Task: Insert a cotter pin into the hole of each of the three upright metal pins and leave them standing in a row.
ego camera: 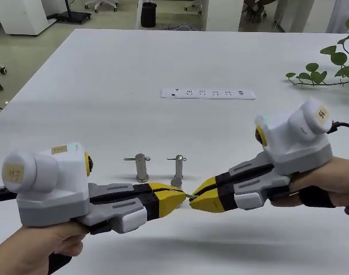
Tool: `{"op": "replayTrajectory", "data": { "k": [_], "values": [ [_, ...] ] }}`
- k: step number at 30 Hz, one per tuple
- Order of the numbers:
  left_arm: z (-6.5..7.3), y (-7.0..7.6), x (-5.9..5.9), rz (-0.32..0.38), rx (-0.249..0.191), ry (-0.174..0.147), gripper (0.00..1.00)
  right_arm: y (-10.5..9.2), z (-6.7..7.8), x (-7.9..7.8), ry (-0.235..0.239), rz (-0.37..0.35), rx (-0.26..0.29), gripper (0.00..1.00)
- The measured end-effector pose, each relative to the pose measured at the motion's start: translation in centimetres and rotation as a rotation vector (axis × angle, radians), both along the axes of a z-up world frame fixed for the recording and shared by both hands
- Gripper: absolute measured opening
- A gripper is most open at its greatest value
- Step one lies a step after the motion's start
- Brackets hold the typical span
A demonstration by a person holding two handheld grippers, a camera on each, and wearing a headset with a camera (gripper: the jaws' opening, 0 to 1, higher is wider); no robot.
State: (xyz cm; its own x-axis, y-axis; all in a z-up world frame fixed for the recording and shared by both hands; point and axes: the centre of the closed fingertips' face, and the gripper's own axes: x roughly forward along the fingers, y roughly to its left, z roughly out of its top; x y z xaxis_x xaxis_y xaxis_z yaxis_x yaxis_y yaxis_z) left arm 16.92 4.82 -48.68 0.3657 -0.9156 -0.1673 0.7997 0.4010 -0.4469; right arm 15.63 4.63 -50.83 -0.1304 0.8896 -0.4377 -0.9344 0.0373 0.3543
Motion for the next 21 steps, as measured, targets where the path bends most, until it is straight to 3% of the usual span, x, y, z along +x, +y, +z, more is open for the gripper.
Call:
{"op": "replayTrajectory", "data": {
  "k": [4, 17, 21],
  "values": [
    [-0.4, 0.0, -0.3, -0.011, 0.013, 0.012, 0.00, 0.0, -0.3, -0.2, -0.026, 0.027, -0.022, 0.00],
    [-0.9, -0.1, -0.7, -0.028, 0.030, 0.011, 0.00, -0.3, -0.6, -0.3, -0.091, 0.092, -0.060, 0.00],
    [-1.4, -0.2, -0.6, -0.030, 0.070, -0.016, 0.00, -0.5, -1.1, -0.3, -0.177, 0.135, -0.110, 0.00]
  ]
}}
